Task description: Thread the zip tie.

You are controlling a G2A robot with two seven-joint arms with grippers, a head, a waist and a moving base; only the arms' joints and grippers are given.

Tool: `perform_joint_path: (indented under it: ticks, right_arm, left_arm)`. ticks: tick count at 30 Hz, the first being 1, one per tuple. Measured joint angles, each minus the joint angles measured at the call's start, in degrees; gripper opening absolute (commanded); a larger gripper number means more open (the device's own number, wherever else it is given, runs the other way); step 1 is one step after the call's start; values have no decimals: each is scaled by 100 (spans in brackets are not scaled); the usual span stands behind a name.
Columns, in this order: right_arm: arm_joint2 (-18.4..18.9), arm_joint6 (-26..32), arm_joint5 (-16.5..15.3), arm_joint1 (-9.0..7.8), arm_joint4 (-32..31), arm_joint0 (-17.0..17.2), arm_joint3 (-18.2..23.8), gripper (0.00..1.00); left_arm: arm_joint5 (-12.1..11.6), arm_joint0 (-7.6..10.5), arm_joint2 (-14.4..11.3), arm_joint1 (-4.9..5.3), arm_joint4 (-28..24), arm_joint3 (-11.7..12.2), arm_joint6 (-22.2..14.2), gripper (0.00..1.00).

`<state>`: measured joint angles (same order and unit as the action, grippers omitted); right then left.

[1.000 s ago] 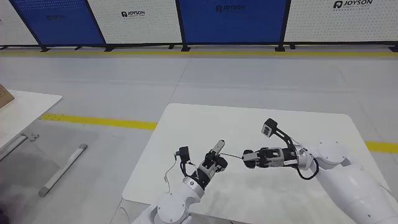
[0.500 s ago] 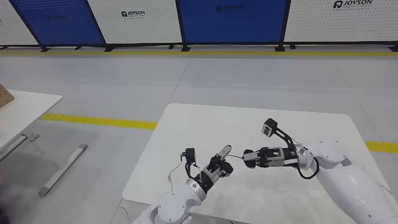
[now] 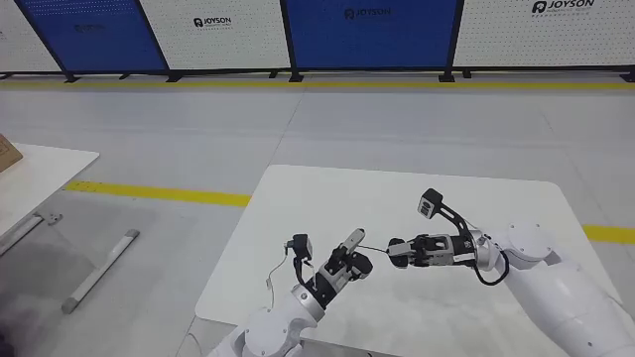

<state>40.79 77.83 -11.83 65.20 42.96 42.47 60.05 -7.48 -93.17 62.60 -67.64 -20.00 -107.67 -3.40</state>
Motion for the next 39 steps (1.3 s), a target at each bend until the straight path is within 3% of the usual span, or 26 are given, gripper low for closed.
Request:
perform_joint_path:
  ticks: [3, 12, 20, 23, 24, 33, 35, 39]
  right_arm:
    - [0, 0, 0, 0, 0, 0, 0, 0]
    - [0, 0, 0, 0, 0, 0, 0, 0]
    - [0, 0, 0, 0, 0, 0, 0, 0]
    - [0, 0, 0, 0, 0, 0, 0, 0]
    - [0, 0, 0, 0, 0, 0, 0, 0]
    - [0, 0, 0, 0, 0, 0, 0, 0]
    - [0, 0, 0, 0, 0, 0, 0, 0]
    - [0, 0, 0, 0, 0, 0, 0, 0]
  left_arm:
    - [-181, 36, 29, -26, -259, -17, 103, 100]
    - [-182, 34, 24, -34, -254, -31, 167, 100]
    - [-337, 95, -34, -49, 71, 78, 122, 100]
    - [-368, 46, -34, -43, 244, 91, 98, 50]
    - [-369, 32, -32, -43, 256, 90, 104, 42]
    - [-308, -54, 8, -37, 248, 94, -39, 24]
    - [-303, -56, 10, -38, 252, 92, -49, 26]
    - [-273, -26, -12, -48, 290, 120, -33, 16]
